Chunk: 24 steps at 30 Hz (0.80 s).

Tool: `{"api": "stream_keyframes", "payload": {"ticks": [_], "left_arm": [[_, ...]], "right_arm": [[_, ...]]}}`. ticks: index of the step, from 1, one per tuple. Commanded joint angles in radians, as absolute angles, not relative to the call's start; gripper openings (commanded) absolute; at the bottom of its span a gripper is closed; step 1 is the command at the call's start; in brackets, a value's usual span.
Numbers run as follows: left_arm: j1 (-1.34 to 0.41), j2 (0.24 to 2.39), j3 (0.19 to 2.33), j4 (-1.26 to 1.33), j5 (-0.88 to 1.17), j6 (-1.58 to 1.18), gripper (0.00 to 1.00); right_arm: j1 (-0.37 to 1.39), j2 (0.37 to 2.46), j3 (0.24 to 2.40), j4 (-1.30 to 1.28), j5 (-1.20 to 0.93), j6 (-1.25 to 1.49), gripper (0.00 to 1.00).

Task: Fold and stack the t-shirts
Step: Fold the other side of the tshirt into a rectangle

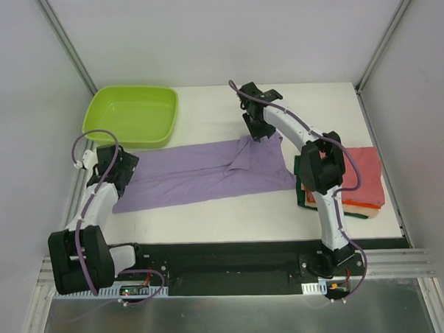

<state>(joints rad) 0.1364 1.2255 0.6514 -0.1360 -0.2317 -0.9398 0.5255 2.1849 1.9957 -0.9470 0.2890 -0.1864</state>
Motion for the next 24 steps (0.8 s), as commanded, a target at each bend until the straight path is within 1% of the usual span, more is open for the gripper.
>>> {"api": "stream_keyframes", "payload": {"ticks": [1, 4, 7, 8, 9, 10, 14, 16, 20, 24], "left_arm": [[0.13, 1.089, 0.609, -0.117, -0.106, -0.877, 0.99], [0.13, 0.978, 0.552, -0.117, -0.075, -0.871, 0.99], [0.129, 0.864, 0.479, -0.117, -0.032, -0.871, 0.99], [0.13, 0.835, 0.459, -0.117, -0.012, -0.867, 0.99], [0.13, 0.801, 0.436, -0.117, -0.002, -0.861, 0.99], [0.13, 0.773, 0.413, -0.117, 0.03, -0.856, 0.99], [0.13, 0.706, 0.358, -0.117, 0.083, -0.822, 0.99], [0.13, 0.692, 0.345, -0.117, 0.1, -0.825, 0.99], [0.13, 0.692, 0.35, -0.118, 0.13, -0.81, 0.99], [0.13, 0.696, 0.331, -0.117, 0.118, -0.816, 0.99]], "right_arm": [[0.482, 2.218, 2.103, -0.969, 0.353, -0.229, 0.45], [0.485, 2.13, 2.013, -0.947, 0.344, -0.221, 0.55], [0.486, 1.966, 1.786, -0.849, 0.234, -0.187, 0.72], [0.488, 1.906, 1.694, -0.798, 0.168, -0.167, 0.78], [0.488, 1.857, 1.618, -0.746, 0.097, -0.143, 0.92], [0.488, 1.806, 1.511, -0.705, -0.028, -0.114, 0.96], [0.486, 1.695, 1.266, -0.427, -0.357, 0.052, 0.96], [0.488, 1.707, 1.215, -0.291, -0.435, 0.139, 0.96], [0.491, 1.798, 1.229, -0.2, -0.482, 0.256, 0.96], [0.495, 1.864, 1.273, -0.175, -0.448, 0.272, 0.96]]}}
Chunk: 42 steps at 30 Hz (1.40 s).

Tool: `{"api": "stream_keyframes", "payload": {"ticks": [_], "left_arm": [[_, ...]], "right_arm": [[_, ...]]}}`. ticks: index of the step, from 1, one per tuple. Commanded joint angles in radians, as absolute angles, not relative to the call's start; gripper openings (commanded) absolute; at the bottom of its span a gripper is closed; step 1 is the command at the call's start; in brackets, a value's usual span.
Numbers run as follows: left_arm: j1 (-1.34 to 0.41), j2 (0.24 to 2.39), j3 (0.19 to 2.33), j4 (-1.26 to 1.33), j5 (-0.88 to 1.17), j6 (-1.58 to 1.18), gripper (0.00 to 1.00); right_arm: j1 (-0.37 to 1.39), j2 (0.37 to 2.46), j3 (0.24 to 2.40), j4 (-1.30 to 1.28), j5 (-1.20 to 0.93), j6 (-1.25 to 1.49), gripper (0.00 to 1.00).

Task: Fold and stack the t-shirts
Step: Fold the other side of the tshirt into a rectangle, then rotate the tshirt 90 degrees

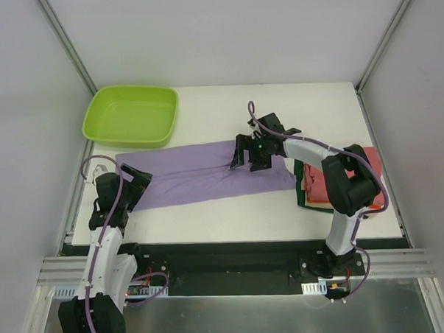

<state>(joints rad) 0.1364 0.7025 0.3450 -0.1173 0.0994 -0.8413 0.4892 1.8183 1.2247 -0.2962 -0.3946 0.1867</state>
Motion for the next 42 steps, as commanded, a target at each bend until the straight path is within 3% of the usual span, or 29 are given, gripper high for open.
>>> {"api": "stream_keyframes", "payload": {"ticks": [1, 14, 19, 26, 30, 33, 42], "left_arm": [[0.13, 0.703, 0.33, -0.118, 0.111, -0.816, 0.99], [0.13, 0.73, 0.339, -0.118, 0.098, -0.804, 0.99], [0.132, 0.721, 0.341, -0.12, 0.1, -0.79, 0.99], [0.13, 0.762, 0.385, -0.085, 0.188, -0.784, 0.99], [0.13, 0.929, 0.478, -0.005, 0.35, -0.752, 0.99], [0.129, 1.101, 0.549, 0.049, 0.31, -0.709, 0.99], [0.115, 1.385, 0.6, 0.114, 0.281, -0.701, 0.99]], "right_arm": [[0.494, 1.882, 1.288, -0.173, -0.449, 0.27, 0.96], [0.529, 2.089, 1.613, -0.169, -0.479, 0.322, 0.96], [0.541, 2.131, 1.767, -0.299, -0.419, 0.267, 0.96], [0.545, 1.809, 1.452, -0.341, -0.285, 0.181, 0.96], [0.549, 1.665, 1.199, -0.299, -0.285, 0.242, 0.96], [0.551, 1.632, 1.071, -0.256, -0.287, 0.278, 0.96], [0.525, 1.827, 1.213, -0.416, -0.229, 0.222, 0.96]]}}
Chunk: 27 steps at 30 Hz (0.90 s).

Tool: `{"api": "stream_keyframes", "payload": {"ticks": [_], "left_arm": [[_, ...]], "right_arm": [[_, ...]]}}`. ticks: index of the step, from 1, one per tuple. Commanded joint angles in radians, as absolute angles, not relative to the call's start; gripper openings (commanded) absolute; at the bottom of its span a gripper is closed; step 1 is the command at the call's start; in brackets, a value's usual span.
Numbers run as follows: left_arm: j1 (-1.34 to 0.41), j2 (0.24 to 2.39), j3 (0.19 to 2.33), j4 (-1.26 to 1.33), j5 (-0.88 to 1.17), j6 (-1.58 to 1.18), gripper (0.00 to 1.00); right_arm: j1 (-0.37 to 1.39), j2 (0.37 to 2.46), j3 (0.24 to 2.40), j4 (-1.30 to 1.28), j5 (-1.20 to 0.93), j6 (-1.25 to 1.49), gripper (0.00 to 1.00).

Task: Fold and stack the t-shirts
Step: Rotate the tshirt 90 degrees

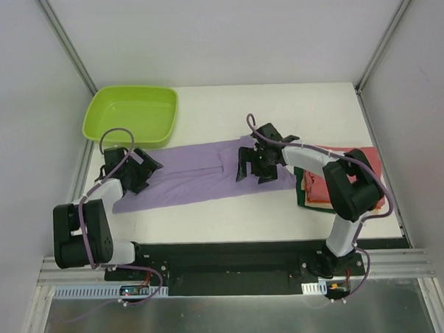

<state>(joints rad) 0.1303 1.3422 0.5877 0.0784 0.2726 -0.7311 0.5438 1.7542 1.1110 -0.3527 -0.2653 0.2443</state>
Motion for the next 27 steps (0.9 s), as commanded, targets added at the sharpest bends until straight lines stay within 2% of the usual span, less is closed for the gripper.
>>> {"api": "stream_keyframes", "payload": {"ticks": [1, 8, 12, 17, 19, 22, 24, 27], "left_arm": [[0.112, 1.385, 0.588, 0.112, 0.272, -0.709, 0.99], [0.002, 1.275, 0.436, 0.107, 0.244, -0.814, 0.99], [-0.115, 1.174, 0.325, 0.106, 0.267, -0.946, 0.99], [-0.368, 1.0, 0.235, 0.11, 0.174, -1.179, 0.99], [-0.46, 0.965, 0.238, 0.11, 0.137, -1.212, 0.99], [-0.532, 0.936, 0.271, 0.109, 0.144, -1.2, 0.99], [-0.561, 0.933, 0.308, 0.109, 0.164, -1.154, 0.99], [-0.563, 0.937, 0.38, 0.086, 0.176, -1.045, 0.99]], "right_arm": [[0.508, 1.874, 1.248, -0.434, -0.232, 0.216, 0.96], [0.445, 2.207, 1.685, -0.664, -0.313, 0.083, 0.96], [0.414, 2.415, 2.068, -0.82, -0.33, 0.028, 0.96], [0.345, 2.667, 2.492, -0.835, -0.417, 0.072, 0.96], [0.313, 2.672, 2.53, -0.72, -0.43, 0.071, 0.96], [0.288, 2.577, 2.427, -0.519, -0.403, 0.016, 0.96], [0.287, 2.513, 2.413, -0.528, -0.376, -0.024, 0.96], [0.304, 2.406, 2.392, -0.58, -0.445, -0.061, 0.96]]}}
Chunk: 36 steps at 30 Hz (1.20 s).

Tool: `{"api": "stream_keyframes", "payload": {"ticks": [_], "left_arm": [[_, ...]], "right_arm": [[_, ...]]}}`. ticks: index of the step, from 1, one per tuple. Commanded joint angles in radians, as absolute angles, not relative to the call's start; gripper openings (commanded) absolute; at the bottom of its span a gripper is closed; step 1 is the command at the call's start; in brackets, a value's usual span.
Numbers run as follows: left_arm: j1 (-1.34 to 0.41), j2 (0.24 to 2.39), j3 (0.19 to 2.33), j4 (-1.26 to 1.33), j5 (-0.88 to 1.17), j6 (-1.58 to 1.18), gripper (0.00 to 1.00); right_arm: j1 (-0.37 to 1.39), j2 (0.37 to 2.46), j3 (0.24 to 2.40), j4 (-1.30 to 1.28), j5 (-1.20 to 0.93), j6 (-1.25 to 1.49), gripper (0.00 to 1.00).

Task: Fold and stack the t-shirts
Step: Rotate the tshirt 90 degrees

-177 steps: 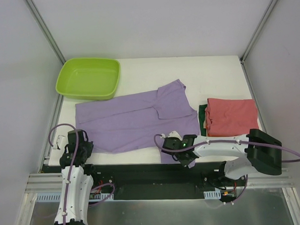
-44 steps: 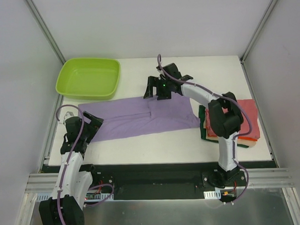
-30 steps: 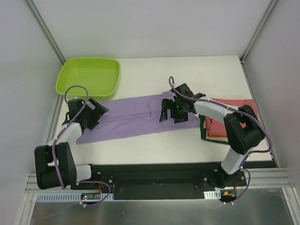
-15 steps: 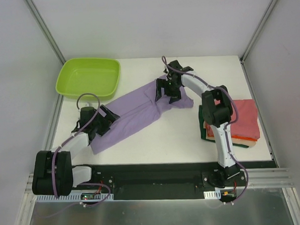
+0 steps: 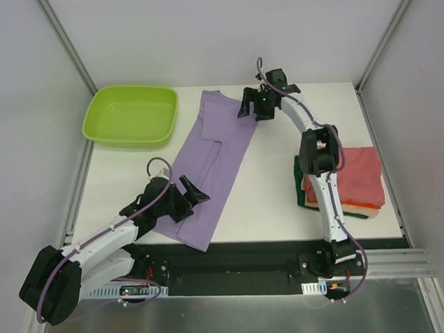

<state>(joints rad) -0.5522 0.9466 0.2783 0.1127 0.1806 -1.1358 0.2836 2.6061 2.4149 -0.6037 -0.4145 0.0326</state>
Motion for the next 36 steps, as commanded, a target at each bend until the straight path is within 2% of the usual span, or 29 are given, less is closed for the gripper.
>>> {"api": "stream_keyframes", "payload": {"ticks": [1, 5, 9, 12, 15, 19, 25, 36], "left_arm": [[-0.563, 0.937, 0.412, 0.063, 0.167, -1.002, 0.99], [-0.561, 0.93, 0.515, -0.095, 0.071, -0.858, 0.99], [-0.549, 0.894, 0.563, -0.23, -0.053, -0.796, 0.99], [-0.522, 0.824, 0.54, -0.288, -0.155, -0.802, 0.99], [-0.485, 0.743, 0.506, -0.34, -0.219, -0.811, 0.99], [-0.402, 0.661, 0.456, -0.38, -0.195, -0.811, 0.99], [-0.328, 0.66, 0.417, -0.385, -0.087, -0.802, 0.99], [-0.327, 0.738, 0.428, -0.388, -0.011, -0.802, 0.99]], "right_arm": [[0.314, 2.369, 2.366, -0.606, -0.452, -0.077, 0.96], [0.389, 2.191, 2.151, -0.672, -0.422, -0.147, 0.96], [0.487, 2.027, 1.838, -0.632, -0.342, -0.062, 0.96], [0.596, 1.919, 1.596, -0.514, -0.333, -0.002, 0.96], [0.698, 1.878, 1.445, -0.405, -0.345, 0.054, 0.96], [0.761, 1.923, 1.404, -0.35, -0.388, 0.052, 0.96], [0.738, 2.039, 1.453, -0.411, -0.35, 0.028, 0.96], [0.533, 2.071, 1.385, -0.414, -0.327, 0.012, 0.96]]}}
